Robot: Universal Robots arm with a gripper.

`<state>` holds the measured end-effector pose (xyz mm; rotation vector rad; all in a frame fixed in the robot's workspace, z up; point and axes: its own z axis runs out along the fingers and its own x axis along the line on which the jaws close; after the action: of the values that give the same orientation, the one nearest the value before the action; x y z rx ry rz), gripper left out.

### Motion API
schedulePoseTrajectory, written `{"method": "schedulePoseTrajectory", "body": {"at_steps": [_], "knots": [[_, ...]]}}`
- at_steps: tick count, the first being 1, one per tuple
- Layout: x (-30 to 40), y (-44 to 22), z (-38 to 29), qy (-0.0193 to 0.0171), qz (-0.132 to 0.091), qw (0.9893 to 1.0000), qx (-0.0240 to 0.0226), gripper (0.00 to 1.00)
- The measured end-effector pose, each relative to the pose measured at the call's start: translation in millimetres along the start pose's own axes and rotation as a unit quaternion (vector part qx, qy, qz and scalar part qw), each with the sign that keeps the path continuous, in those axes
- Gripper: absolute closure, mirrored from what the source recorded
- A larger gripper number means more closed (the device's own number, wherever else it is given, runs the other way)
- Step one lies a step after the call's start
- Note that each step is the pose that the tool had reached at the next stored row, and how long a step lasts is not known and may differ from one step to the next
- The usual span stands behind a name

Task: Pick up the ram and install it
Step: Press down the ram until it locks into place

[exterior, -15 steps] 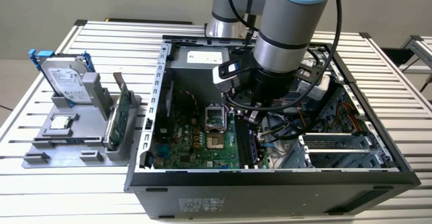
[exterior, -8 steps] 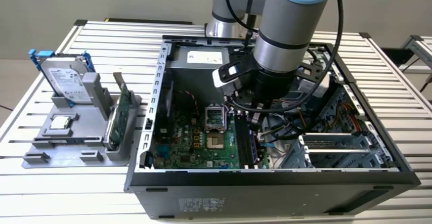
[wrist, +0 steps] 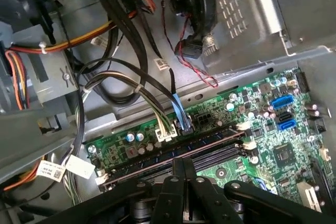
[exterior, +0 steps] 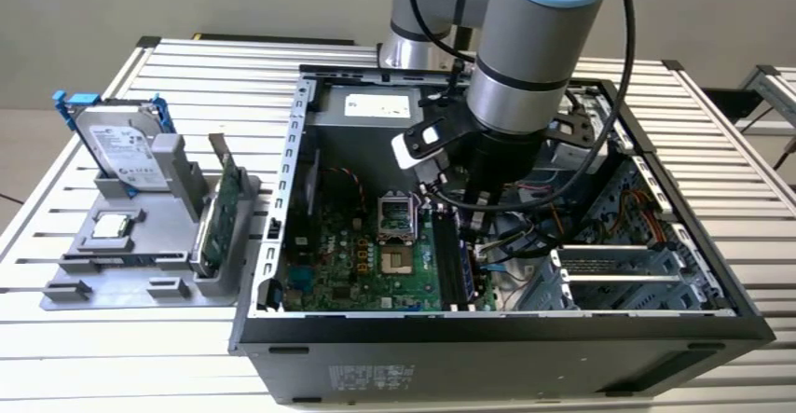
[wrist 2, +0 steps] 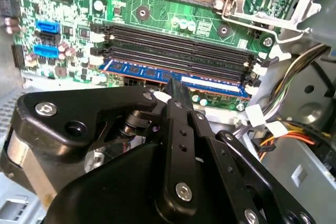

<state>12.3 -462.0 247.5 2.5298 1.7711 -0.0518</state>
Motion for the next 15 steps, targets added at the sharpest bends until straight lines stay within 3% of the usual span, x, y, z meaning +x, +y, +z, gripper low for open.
{"method": "schedulePoseTrajectory", "body": {"at_steps": [7,10,15], "knots": [[0.0,0.0,0.1,0.0007,-0.047,0.9989,-0.0020,1.00],[0.0,0.0,0.3,0.0013,-0.068,0.9976,-0.0027,1.00],[0.0,0.0,0.3,0.0018,-0.103,0.9946,-0.0037,1.00]]}}
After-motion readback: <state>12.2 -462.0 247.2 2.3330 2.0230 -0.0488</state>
